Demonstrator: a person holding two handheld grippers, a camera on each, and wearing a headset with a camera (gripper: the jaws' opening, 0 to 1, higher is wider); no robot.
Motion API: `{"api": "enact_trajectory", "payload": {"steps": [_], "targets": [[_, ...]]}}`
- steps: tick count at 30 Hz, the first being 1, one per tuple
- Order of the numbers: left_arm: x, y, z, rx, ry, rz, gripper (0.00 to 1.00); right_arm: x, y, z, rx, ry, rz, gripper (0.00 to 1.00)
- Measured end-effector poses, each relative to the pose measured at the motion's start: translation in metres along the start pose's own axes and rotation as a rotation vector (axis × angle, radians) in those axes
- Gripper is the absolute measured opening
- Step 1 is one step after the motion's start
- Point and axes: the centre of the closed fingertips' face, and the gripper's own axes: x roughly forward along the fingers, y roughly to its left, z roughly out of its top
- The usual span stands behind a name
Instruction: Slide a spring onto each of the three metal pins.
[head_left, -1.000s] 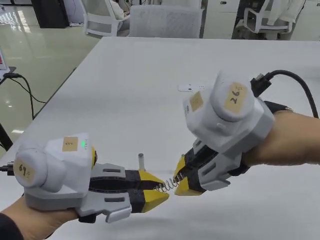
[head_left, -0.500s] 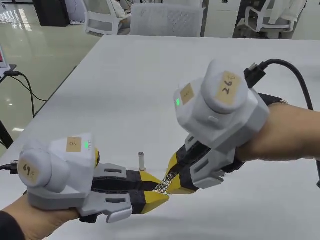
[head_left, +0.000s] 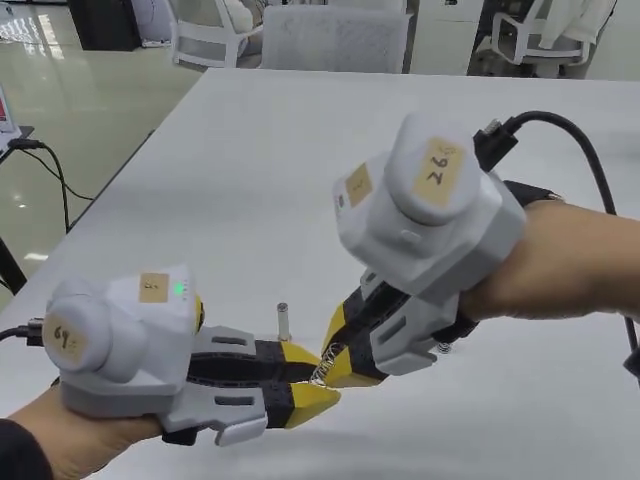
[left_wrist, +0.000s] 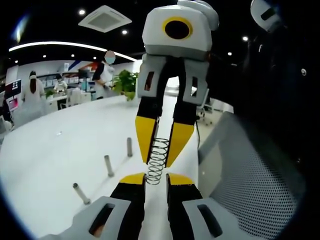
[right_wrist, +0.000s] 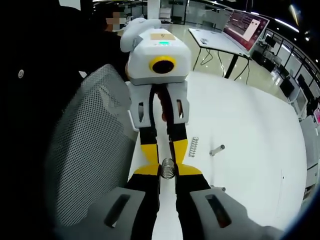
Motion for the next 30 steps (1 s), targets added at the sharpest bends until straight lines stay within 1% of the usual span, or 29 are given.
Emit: {"api": "enact_trajectory", "payload": {"steps": [3,12,17,21,27,30], "targets": [[0.0,0.0,0.0,-0.002,-0.002,0.0,0.11,0.0,-0.001,-0.002,0.003,0.004,0.001,0.08],[-0.006,0.007,-0.004,-0.017,-0.011,0.029,0.16,-0.005,-0.007,-0.011,0.01,0.033,-0.018,0.08],[-0.015,0.014,-0.008,-0.04,-0.017,0.069,0.21,-0.01,-0.012,-0.02,0.025,0.054,-0.034,0.08],[-0.02,0.017,-0.01,-0.055,-0.024,0.094,0.24,-0.013,-0.016,-0.024,0.041,0.057,-0.04,0.08],[-0.024,0.02,-0.012,-0.07,-0.03,0.123,0.28,-0.017,-0.023,-0.033,0.045,0.093,-0.067,0.08],[-0.027,0.022,-0.014,-0.08,-0.03,0.142,0.31,-0.02,-0.025,-0.035,0.052,0.092,-0.068,0.08]]}}
